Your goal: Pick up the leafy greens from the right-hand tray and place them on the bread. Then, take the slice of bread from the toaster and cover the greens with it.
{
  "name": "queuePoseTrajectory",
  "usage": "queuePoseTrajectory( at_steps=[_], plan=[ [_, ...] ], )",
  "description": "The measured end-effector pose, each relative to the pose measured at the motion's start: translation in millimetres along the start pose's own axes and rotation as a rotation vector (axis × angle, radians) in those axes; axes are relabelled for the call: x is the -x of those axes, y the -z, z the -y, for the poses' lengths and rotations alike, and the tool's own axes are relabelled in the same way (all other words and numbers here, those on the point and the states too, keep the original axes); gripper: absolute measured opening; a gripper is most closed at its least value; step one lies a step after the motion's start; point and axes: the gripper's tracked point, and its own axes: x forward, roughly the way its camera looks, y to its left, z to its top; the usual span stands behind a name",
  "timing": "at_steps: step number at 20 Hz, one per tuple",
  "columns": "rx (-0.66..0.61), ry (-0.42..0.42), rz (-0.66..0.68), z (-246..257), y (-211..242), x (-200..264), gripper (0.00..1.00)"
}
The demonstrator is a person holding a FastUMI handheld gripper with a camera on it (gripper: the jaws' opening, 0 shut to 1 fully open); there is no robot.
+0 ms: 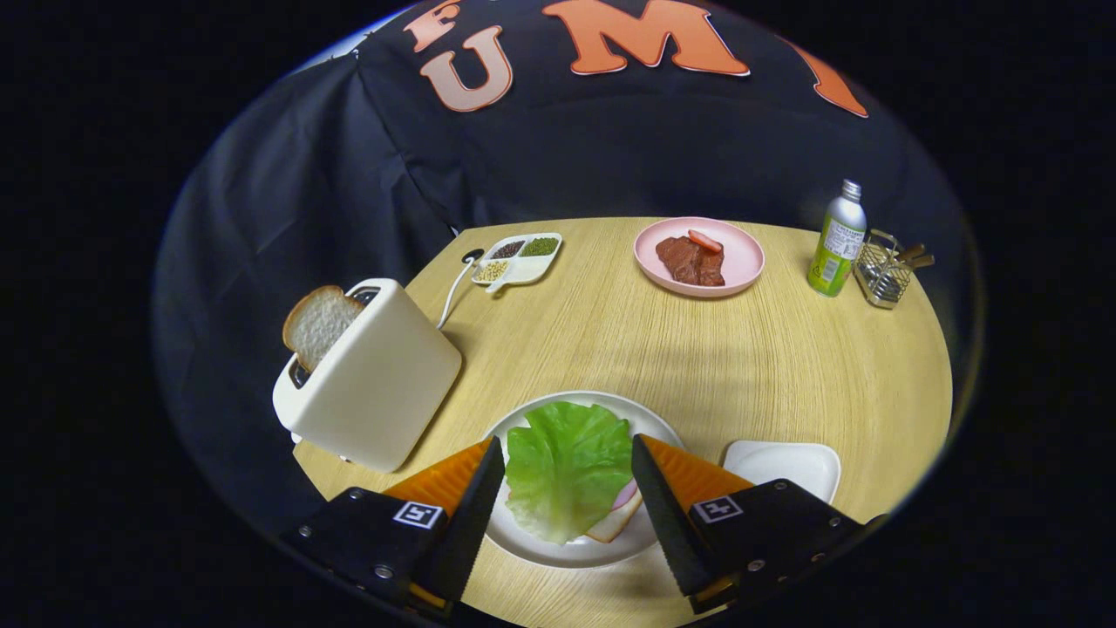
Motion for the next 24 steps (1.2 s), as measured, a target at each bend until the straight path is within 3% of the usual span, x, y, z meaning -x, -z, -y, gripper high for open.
queuePoseTrajectory(
  at_steps=[3,17,24],
  plan=[
    [0.024,-0.004,0.003,-16.9,-14.2,7.5,0.95],
    [0.164,-0.161,-0.053,-171.9,-66.6,3.9,0.96],
    [0.126,-0.219,-0.133,-227.0,-81.0,-22.3,0.96]
  ],
)
